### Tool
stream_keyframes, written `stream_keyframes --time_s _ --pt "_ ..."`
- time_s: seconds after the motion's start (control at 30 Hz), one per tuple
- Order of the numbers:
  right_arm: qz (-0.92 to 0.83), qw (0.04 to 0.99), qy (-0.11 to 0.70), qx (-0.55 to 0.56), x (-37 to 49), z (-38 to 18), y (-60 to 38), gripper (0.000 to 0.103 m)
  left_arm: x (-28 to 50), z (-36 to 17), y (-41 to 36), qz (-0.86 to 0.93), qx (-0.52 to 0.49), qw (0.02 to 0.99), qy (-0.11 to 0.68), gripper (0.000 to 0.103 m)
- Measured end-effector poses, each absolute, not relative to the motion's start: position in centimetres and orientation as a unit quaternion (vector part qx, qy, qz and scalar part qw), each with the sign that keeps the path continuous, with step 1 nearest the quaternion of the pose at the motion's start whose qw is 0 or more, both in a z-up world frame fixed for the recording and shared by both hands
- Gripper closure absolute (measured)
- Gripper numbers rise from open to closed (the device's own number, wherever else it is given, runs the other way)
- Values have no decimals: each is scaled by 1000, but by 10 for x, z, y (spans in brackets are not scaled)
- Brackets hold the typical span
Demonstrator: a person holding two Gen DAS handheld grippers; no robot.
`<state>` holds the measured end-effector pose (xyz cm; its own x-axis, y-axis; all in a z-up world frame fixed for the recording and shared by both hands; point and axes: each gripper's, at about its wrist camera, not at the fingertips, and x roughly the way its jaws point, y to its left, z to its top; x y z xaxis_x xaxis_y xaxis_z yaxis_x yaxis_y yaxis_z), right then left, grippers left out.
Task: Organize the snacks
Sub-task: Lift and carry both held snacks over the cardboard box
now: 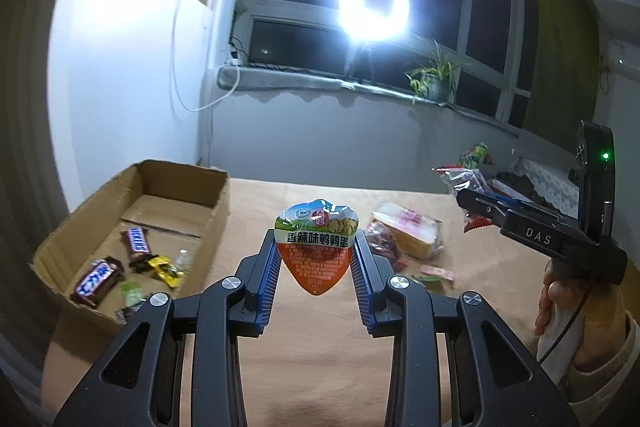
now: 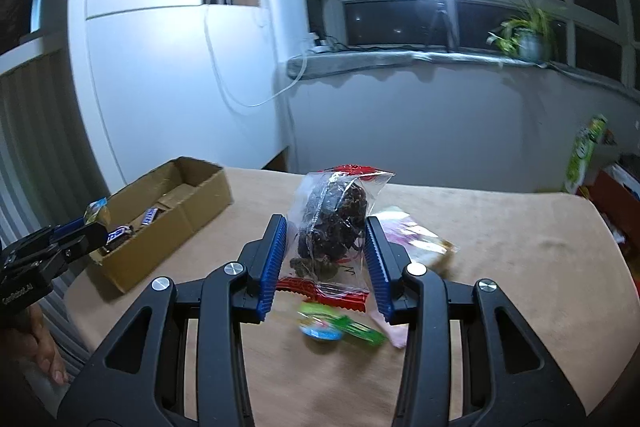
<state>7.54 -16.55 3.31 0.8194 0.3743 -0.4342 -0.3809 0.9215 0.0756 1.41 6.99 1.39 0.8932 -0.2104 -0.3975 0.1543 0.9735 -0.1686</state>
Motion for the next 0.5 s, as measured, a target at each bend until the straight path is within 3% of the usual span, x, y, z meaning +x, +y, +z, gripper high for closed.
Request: stream_keyframes --time_s 0.5 --pt "289 925 239 -61 91 25 -37 62 20 -2 152 -38 -123 969 210 71"
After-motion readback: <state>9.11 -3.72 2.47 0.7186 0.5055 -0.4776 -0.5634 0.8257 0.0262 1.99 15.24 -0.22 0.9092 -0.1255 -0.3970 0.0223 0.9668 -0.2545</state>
